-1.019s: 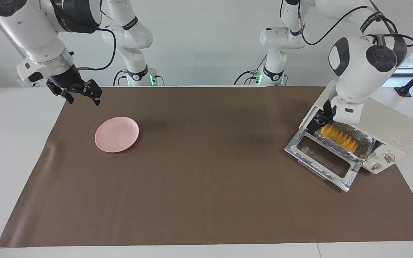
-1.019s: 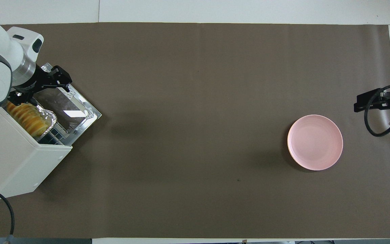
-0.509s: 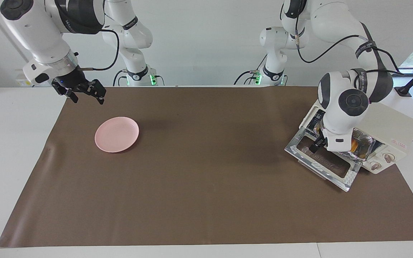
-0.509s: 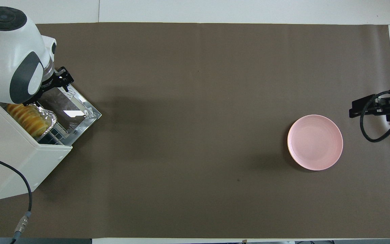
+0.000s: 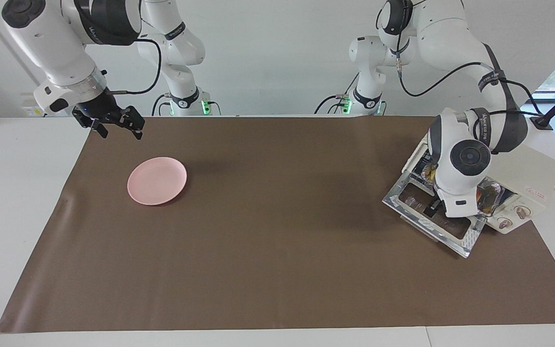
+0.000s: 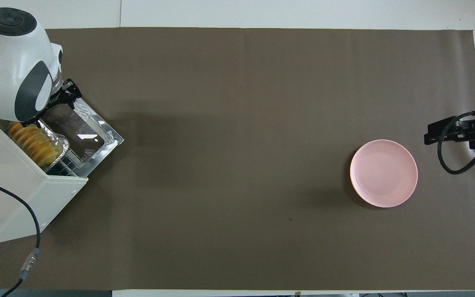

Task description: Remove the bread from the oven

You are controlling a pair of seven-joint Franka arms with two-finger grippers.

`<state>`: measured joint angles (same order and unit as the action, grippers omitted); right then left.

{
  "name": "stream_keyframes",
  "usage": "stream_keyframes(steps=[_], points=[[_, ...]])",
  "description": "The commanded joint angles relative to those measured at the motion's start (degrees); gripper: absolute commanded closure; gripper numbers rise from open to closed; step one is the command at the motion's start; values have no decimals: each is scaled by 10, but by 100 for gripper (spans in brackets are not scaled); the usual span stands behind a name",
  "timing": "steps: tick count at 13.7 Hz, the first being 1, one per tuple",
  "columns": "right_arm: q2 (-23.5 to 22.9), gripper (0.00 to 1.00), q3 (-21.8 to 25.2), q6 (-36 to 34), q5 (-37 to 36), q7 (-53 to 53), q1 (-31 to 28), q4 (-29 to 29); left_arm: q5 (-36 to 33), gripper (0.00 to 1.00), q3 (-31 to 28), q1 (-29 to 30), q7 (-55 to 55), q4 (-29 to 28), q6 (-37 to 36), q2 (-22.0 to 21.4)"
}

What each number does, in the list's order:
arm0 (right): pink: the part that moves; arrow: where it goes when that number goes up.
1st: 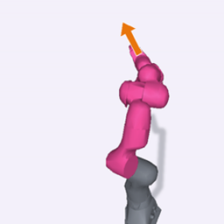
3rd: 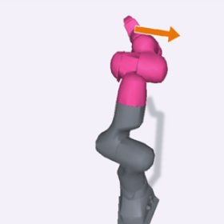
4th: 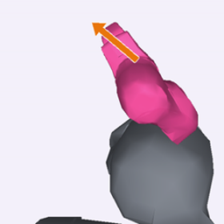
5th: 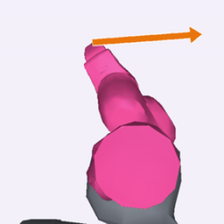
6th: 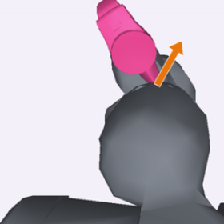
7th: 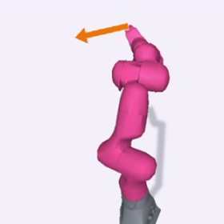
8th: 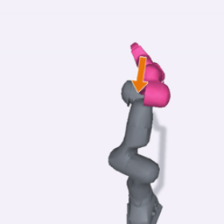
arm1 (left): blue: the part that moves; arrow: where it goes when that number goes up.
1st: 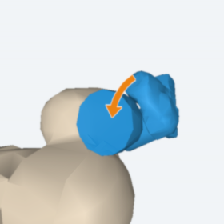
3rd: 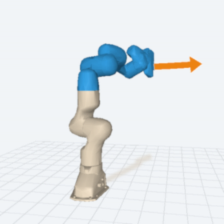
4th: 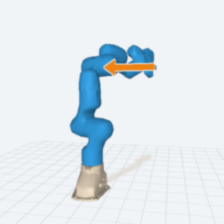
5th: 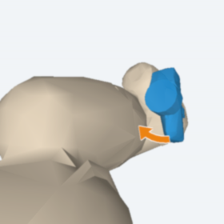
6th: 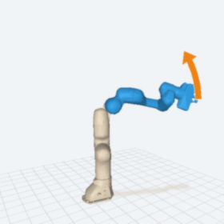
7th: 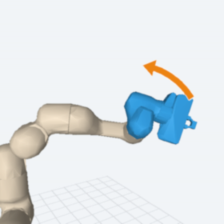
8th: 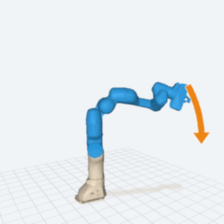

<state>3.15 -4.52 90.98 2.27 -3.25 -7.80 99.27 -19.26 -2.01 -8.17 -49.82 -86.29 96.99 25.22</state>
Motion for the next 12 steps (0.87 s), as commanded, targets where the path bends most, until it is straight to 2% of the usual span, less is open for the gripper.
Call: stream_keyframes(steps=[1, 6, 12], points=[[15, 0, 0, -2, 10, -2, -1, 16, -15, 0, -7, -8, -7, 10, 0, 7], [15, 0, 0, -1, 10, 1, -1, 16, -15, 0, -18, -2, -9, -29, 43, 1], [19, 0, 0, -1, 10, 2, -2, 22, -14, 0, -19, -2, -18, -41, 61, -1]])
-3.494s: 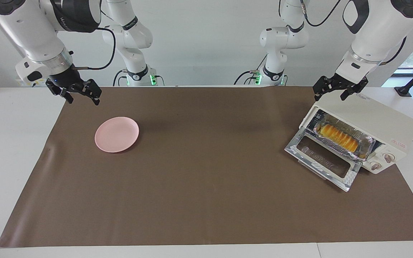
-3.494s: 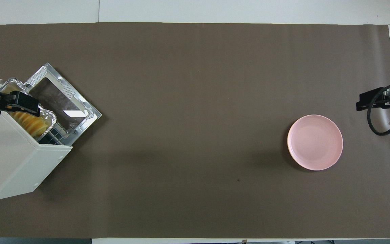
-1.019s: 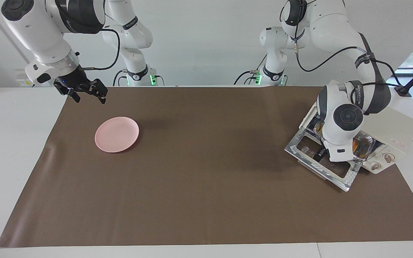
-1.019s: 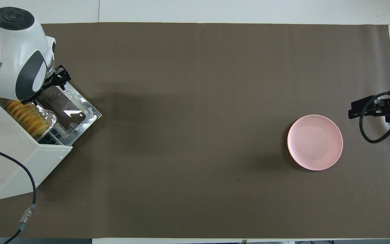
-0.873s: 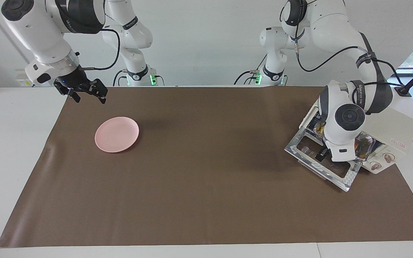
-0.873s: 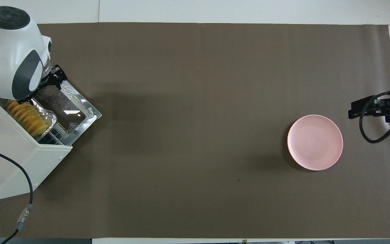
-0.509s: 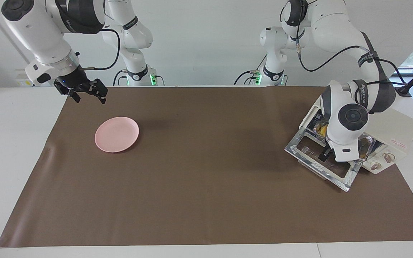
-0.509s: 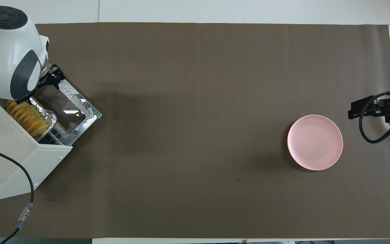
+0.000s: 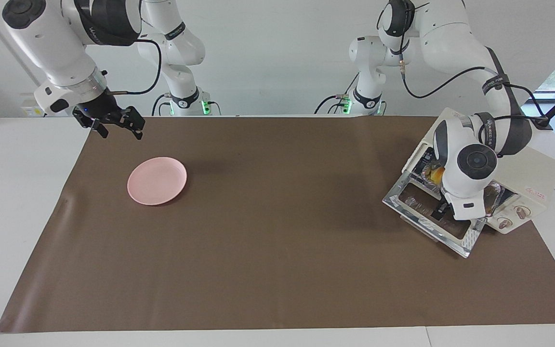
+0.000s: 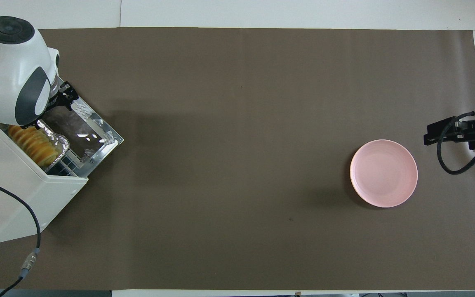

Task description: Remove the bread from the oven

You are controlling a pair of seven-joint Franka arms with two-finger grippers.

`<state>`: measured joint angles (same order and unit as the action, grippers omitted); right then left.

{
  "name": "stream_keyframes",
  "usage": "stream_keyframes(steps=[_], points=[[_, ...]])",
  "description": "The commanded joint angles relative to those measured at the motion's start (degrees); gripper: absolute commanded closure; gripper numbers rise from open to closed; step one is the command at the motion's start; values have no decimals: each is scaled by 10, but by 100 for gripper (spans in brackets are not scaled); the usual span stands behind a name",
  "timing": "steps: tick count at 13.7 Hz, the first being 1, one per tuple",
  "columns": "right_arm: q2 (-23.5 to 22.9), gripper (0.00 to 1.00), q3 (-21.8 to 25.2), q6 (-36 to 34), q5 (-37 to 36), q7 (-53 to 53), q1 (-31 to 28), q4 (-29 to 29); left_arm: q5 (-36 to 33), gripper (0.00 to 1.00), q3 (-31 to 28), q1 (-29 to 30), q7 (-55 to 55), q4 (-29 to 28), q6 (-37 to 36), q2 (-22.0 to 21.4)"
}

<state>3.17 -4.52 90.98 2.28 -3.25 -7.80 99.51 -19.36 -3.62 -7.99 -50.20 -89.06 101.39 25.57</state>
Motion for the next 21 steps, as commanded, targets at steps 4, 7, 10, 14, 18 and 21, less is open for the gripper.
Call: stream_keyframes(steps=[4, 7, 10, 14, 18, 21], points=[[18, 0, 0, -1, 10, 2, -2, 22, -12, 0, -4, -2, -17, -42, 34, -16], [20, 0, 0, 0, 10, 2, -2, 24, -12, 0, -5, 0, -17, -56, 44, -22], [21, 0, 0, 0, 10, 2, -3, 24, -12, 7, -5, 1, -17, -64, 53, -25], [22, 0, 0, 2, 9, 3, -5, 29, -12, 25, -6, 4, -10, -72, 54, -28], [26, 0, 0, 4, 10, 6, -6, 37, -12, 29, -10, 9, -2, -78, 47, -34], [26, 0, 0, 4, 10, 6, -7, 39, -12, 30, -14, 9, 12, -79, 43, -37]])
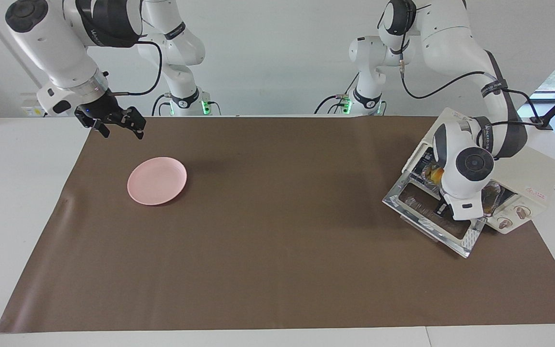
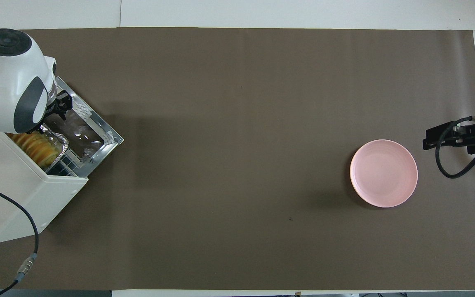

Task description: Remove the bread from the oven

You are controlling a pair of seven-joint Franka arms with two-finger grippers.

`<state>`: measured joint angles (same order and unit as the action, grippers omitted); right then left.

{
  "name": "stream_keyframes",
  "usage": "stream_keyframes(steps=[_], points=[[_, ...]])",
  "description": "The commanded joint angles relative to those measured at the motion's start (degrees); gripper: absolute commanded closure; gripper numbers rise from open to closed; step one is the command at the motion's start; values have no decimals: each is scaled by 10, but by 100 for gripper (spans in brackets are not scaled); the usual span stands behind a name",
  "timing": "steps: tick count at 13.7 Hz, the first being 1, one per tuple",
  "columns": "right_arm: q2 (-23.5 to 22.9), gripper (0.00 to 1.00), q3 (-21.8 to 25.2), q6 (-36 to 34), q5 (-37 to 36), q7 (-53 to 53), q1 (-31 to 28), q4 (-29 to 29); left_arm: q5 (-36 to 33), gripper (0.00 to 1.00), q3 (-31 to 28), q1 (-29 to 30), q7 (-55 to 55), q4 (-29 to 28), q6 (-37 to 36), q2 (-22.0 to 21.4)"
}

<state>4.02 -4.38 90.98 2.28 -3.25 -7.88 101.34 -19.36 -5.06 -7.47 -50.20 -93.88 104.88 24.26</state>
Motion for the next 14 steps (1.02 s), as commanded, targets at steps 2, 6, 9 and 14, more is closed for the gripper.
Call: stream_keyframes(steps=[2, 6, 9, 14], points=[[19, 0, -1, 3, 10, 6, -6, 21, -12, 37, -5, 3, 12, -31, 9, -25], [19, 0, -1, 4, 9, 6, -6, 21, -12, 85, -4, 2, 4, -30, 13, -25], [19, 0, -1, 5, 9, 6, -6, 21, -9, 100, -1, 0, 6, -29, 6, -25], [18, 0, -1, 5, 9, 6, -6, 21, 11, 100, 15, -17, 6, -22, 6, -30]])
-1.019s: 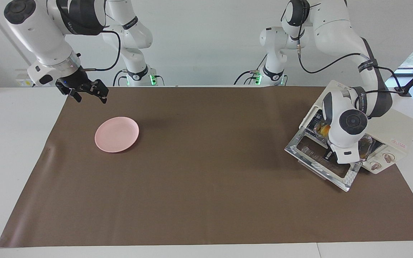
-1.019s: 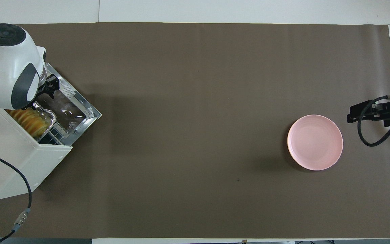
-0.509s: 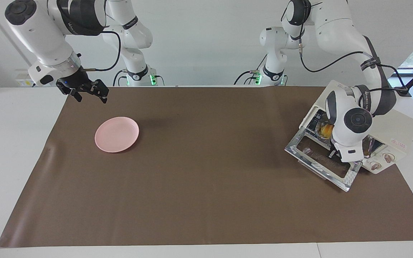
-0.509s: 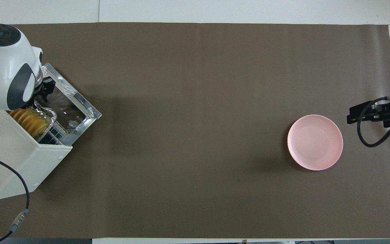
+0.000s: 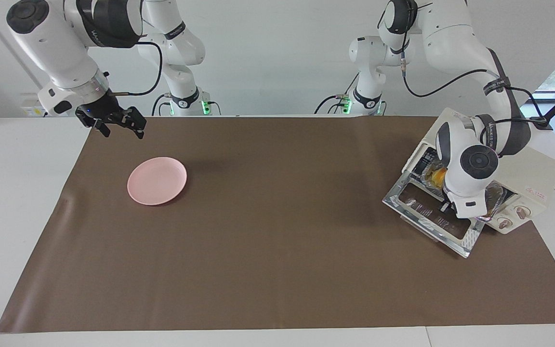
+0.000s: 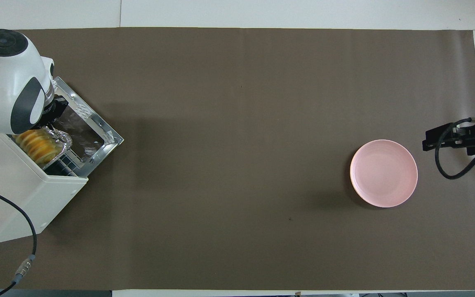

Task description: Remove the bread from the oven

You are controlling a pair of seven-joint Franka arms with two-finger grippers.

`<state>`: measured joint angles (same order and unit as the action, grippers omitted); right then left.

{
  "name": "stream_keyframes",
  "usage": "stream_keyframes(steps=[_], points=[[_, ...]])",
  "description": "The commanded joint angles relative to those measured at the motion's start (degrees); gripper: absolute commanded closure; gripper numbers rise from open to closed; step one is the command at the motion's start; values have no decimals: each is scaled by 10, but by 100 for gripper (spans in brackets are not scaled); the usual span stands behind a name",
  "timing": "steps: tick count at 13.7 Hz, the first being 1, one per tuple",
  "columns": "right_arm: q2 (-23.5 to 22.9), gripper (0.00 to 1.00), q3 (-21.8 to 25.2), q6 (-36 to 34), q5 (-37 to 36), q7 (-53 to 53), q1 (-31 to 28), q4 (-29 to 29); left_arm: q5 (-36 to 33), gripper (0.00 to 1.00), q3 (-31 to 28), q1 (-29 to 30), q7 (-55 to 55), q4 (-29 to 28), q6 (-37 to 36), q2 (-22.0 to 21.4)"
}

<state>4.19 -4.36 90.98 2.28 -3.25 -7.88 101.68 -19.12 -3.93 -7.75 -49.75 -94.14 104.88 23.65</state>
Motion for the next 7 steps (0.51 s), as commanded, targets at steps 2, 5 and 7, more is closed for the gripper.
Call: stream_keyframes(steps=[2, 5, 7], points=[[17, 0, -1, 6, 9, 6, -6, 18, 55, 100, 3, -18, 4, -4, 9, -22], [17, 0, -1, 8, 9, 6, -6, 18, 144, 100, 9, -29, 1, 19, 30, -19], [16, 0, 0, 10, 6, 4, -7, 18, 201, 100, 8, -55, -11, 20, 60, -18]])
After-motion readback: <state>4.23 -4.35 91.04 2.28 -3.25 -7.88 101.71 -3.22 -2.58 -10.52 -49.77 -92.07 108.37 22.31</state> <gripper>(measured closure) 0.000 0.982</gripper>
